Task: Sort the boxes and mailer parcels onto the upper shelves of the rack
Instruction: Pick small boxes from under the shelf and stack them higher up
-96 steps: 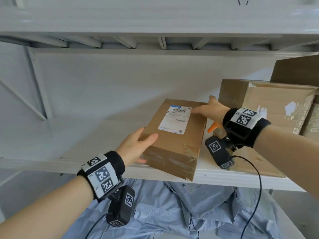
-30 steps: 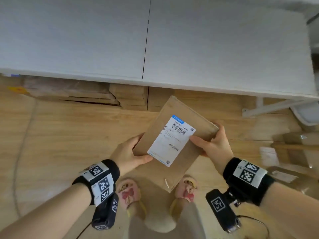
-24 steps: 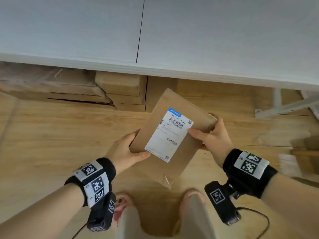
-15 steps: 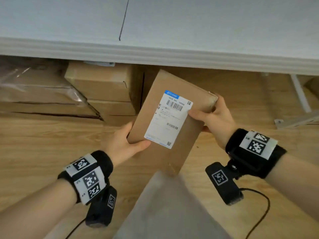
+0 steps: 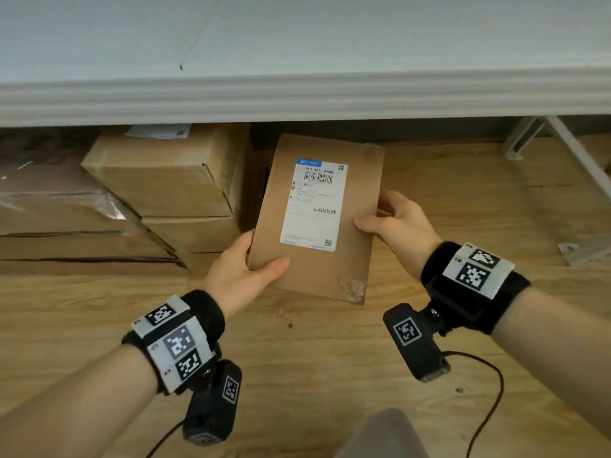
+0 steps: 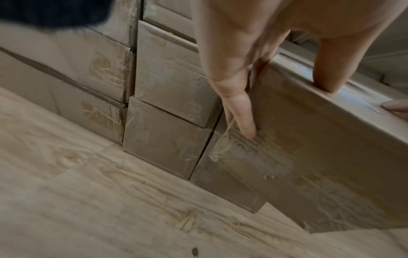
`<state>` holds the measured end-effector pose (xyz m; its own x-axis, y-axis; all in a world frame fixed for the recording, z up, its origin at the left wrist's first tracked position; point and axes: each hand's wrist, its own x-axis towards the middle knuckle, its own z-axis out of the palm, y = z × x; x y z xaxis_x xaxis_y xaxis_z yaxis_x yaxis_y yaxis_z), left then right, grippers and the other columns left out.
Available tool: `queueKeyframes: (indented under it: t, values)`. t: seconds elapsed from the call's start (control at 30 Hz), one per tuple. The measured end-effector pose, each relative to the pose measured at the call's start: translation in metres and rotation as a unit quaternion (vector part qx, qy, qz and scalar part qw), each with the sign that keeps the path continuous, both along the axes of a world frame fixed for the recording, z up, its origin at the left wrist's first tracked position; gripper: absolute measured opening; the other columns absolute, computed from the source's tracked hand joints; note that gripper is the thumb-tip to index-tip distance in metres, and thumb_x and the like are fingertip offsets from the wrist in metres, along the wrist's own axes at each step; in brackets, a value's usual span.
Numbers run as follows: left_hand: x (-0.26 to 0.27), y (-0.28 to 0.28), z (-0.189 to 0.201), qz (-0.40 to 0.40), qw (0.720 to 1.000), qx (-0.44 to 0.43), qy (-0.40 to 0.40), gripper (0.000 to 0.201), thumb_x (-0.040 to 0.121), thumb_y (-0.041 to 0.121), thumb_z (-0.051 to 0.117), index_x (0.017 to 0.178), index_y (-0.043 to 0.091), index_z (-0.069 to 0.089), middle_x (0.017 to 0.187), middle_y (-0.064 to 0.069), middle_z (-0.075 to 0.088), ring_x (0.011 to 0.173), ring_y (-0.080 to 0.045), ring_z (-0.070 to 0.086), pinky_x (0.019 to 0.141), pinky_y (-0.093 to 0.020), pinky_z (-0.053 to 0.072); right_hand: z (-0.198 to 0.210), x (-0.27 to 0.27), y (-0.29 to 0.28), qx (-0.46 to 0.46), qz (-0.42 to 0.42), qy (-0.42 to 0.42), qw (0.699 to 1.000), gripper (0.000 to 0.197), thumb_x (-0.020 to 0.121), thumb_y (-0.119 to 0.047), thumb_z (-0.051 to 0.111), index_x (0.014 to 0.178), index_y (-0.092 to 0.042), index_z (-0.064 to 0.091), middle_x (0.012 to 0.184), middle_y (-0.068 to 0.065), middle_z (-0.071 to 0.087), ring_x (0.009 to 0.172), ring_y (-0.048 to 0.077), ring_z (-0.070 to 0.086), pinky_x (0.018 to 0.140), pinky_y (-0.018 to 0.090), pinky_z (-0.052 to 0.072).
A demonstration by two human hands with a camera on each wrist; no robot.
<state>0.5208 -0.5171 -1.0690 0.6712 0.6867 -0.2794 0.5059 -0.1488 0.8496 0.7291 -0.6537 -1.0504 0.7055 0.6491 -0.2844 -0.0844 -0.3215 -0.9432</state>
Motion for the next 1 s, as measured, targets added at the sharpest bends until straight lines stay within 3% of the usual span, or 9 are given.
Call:
queueKeyframes:
  t: [0.1, 0.23, 0.33, 0.4, 0.5, 0.67, 0.77, 0.83, 1.0]
  values:
    - [-0.001, -0.002, 0.000, 0.075, 0.995, -0.064, -0.024, 0.077, 0.060, 0.051, 0.075, 0.128, 0.028, 0.048, 0.115, 0.010, 0.063, 0.107, -0.015, 0.063, 0.096, -0.044, 0.051, -0.001, 0.000, -0.010, 0.020, 0.032, 0.054, 0.998, 0.070, 0.086, -0.008, 0.067, 0.147, -0.025, 0.037, 0.138, -0.003, 0.054, 0.122, 0.019, 0.055, 0.105, 0.047, 0.044]
    - [-0.006, -0.002, -0.003, 0.103, 0.982, -0.139, -0.081, 0.054, 0.072, 0.036, 0.080, 0.118, 0.025, 0.053, 0.115, -0.001, 0.066, 0.104, -0.016, 0.066, 0.093, -0.038, 0.052, -0.009, 0.001, -0.020, 0.017, 0.057, 0.074, 0.995, 0.079, 0.085, -0.018, 0.070, 0.149, -0.037, 0.028, 0.130, -0.001, 0.058, 0.115, 0.017, 0.060, 0.098, 0.048, 0.049]
    - [-0.010, -0.002, -0.003, 0.107, 0.971, -0.181, -0.115, 0.047, 0.077, 0.037, 0.075, 0.120, 0.027, 0.060, 0.114, 0.003, 0.069, 0.106, -0.011, 0.066, 0.094, -0.034, 0.050, -0.015, 0.000, -0.022, 0.033, 0.017, 0.093, 0.995, 0.075, 0.082, -0.018, 0.073, 0.145, -0.026, 0.033, 0.127, 0.001, 0.058, 0.114, 0.019, 0.061, 0.099, 0.048, 0.049]
    - [-0.010, -0.005, 0.000, 0.103, 0.976, -0.168, -0.092, 0.043, 0.078, 0.049, 0.068, 0.116, 0.032, 0.062, 0.112, 0.008, 0.069, 0.106, -0.009, 0.064, 0.094, -0.034, 0.050, -0.017, -0.002, -0.026, 0.042, 0.010, 0.099, 0.994, 0.058, 0.082, -0.019, 0.073, 0.132, -0.016, 0.045, 0.124, 0.002, 0.062, 0.113, 0.019, 0.062, 0.100, 0.048, 0.049]
    - [-0.009, -0.013, 0.005, 0.094, 0.986, -0.135, -0.039, 0.050, 0.068, 0.066, 0.057, 0.109, 0.038, 0.057, 0.110, 0.010, 0.064, 0.100, -0.010, 0.064, 0.085, -0.030, 0.054, -0.021, -0.010, -0.035, 0.034, 0.042, 0.077, 0.996, 0.039, 0.084, -0.023, 0.070, 0.120, -0.021, 0.056, 0.119, -0.003, 0.067, 0.110, 0.016, 0.064, 0.099, 0.050, 0.049]
    - [-0.002, -0.012, 0.007, 0.121, 0.971, -0.199, -0.060, 0.081, 0.067, 0.065, 0.065, 0.131, 0.020, 0.044, 0.121, -0.002, 0.060, 0.106, -0.013, 0.064, 0.098, -0.035, 0.050, -0.016, -0.012, -0.031, 0.050, 0.098, 0.057, 0.992, 0.067, 0.074, -0.044, 0.071, 0.135, -0.039, 0.046, 0.130, -0.013, 0.059, 0.113, 0.010, 0.062, 0.094, 0.043, 0.052]
    - [0.012, -0.004, 0.012, 0.140, 0.966, -0.208, -0.060, 0.086, 0.076, 0.061, 0.064, 0.142, 0.015, 0.034, 0.119, -0.002, 0.060, 0.108, -0.012, 0.062, 0.097, -0.035, 0.051, -0.010, 0.001, -0.012, 0.067, 0.075, 0.051, 0.994, 0.068, 0.076, -0.042, 0.068, 0.139, -0.031, 0.045, 0.127, -0.011, 0.063, 0.111, 0.010, 0.063, 0.090, 0.037, 0.053]
    - [0.024, -0.001, 0.015, 0.166, 0.958, -0.225, -0.069, 0.081, 0.079, 0.056, 0.064, 0.142, 0.014, 0.035, 0.117, -0.002, 0.059, 0.108, -0.013, 0.061, 0.093, -0.039, 0.053, -0.008, 0.011, 0.001, 0.066, 0.034, 0.052, 0.996, 0.062, 0.079, -0.036, 0.068, 0.135, -0.021, 0.048, 0.125, -0.001, 0.064, 0.111, 0.017, 0.064, 0.091, 0.039, 0.053]
    - [0.043, 0.005, 0.020, 0.254, 0.927, -0.258, -0.095, 0.056, 0.082, 0.048, 0.068, 0.125, 0.018, 0.049, 0.118, -0.004, 0.058, 0.105, -0.017, 0.061, 0.081, -0.043, 0.058, -0.004, 0.026, 0.027, 0.080, 0.004, 0.072, 0.994, 0.050, 0.085, -0.017, 0.066, 0.131, -0.006, 0.049, 0.122, 0.015, 0.064, 0.110, 0.027, 0.064, 0.099, 0.044, 0.050]
